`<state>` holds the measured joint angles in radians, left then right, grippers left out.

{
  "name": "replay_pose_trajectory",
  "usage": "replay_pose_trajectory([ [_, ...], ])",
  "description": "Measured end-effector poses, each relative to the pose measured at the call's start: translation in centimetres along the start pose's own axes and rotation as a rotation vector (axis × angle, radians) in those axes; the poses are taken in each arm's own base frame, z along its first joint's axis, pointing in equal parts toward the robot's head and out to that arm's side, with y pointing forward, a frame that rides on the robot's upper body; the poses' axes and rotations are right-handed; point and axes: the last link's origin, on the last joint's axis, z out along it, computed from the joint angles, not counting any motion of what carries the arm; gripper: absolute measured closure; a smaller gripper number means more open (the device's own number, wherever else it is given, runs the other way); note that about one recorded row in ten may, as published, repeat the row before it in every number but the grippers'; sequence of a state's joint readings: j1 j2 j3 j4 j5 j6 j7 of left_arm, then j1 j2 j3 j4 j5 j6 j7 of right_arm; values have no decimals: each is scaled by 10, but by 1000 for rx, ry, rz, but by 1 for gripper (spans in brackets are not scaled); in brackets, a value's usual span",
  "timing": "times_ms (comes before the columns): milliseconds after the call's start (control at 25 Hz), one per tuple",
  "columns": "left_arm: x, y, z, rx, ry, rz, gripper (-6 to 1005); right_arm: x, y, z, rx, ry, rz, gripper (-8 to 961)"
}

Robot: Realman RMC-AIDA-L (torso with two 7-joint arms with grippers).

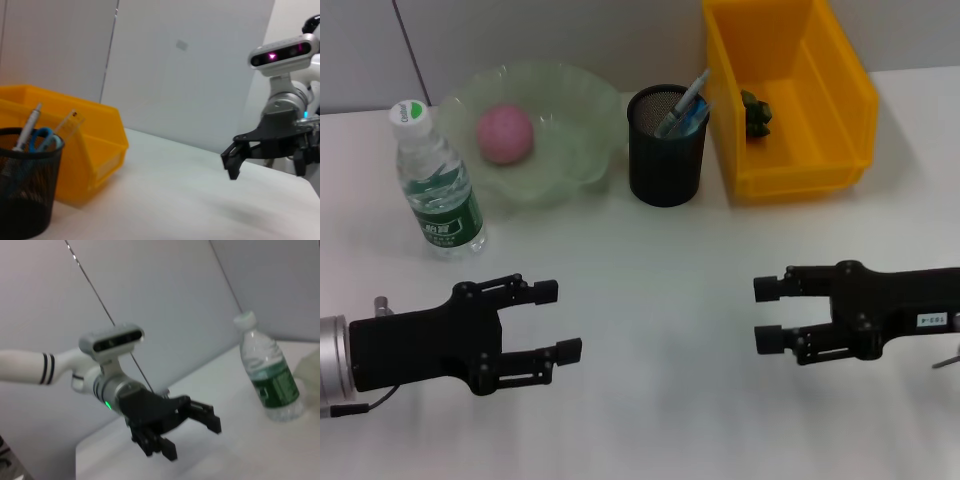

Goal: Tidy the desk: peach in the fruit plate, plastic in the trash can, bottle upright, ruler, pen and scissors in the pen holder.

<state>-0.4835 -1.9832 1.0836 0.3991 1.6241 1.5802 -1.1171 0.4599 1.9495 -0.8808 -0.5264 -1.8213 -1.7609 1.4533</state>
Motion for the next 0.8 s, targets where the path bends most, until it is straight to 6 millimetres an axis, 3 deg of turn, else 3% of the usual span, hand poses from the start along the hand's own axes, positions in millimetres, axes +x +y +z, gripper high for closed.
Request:
replay_pose_trajectory([
  [280,5,1,0,-47,-43,1,202,12,-1,19,3,74,-4,150],
  [800,4,5,0,-98,-82,2,203,12,0,26,1,62,-13,149],
])
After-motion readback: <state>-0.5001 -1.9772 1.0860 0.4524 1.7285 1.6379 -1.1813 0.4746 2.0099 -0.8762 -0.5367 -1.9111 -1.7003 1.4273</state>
